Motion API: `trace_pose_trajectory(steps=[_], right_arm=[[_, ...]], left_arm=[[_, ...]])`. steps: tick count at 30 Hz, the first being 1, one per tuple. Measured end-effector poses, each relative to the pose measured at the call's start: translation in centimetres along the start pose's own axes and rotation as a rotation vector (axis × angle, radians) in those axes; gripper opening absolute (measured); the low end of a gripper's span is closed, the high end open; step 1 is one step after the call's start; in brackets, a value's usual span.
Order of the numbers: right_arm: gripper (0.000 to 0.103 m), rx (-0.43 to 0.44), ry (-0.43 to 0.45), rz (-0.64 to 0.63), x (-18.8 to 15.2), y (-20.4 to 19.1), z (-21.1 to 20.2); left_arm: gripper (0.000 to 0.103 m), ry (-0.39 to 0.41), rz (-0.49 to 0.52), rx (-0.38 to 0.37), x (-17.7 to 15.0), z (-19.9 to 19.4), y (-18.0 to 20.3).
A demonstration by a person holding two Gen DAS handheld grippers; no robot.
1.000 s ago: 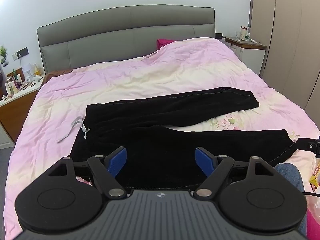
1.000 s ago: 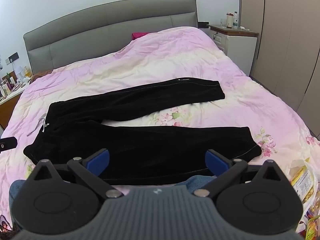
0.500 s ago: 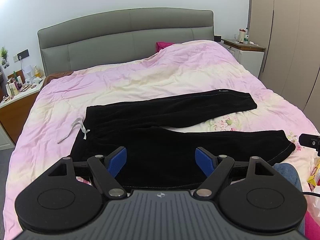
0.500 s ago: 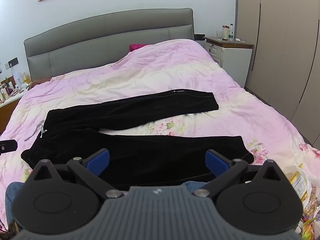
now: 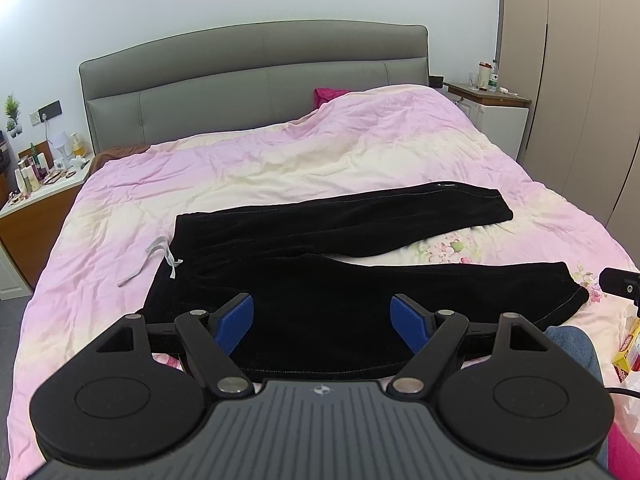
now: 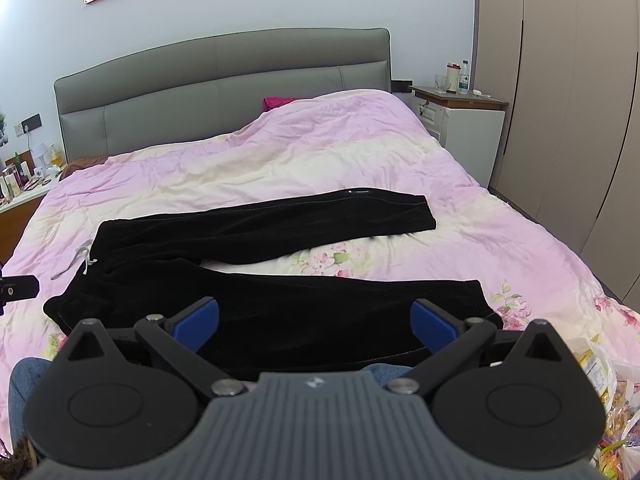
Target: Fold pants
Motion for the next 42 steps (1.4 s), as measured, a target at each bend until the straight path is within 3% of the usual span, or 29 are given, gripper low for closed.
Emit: trace_pose_trajectory(steps=[11, 42], right_arm=[[0.098, 0.015, 0.035, -0.006, -0.1, 0.0, -0.6], [0.098, 0.018, 0.033, 0.010, -0.2, 0.4, -0.4]], left_arm=[[0.092, 0.007, -0.013, 0.005, 0.1, -0.3, -0.3], [0.092, 0.019, -0.021, 0.013, -0.2, -0.6, -1.2]])
Point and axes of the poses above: each gripper's, at about its wrist camera, not at the fingertips, and z roughly the way its jaws point, y to its right, x to its top, the point moved 10 cm from there along z, roughly the way its jaws point
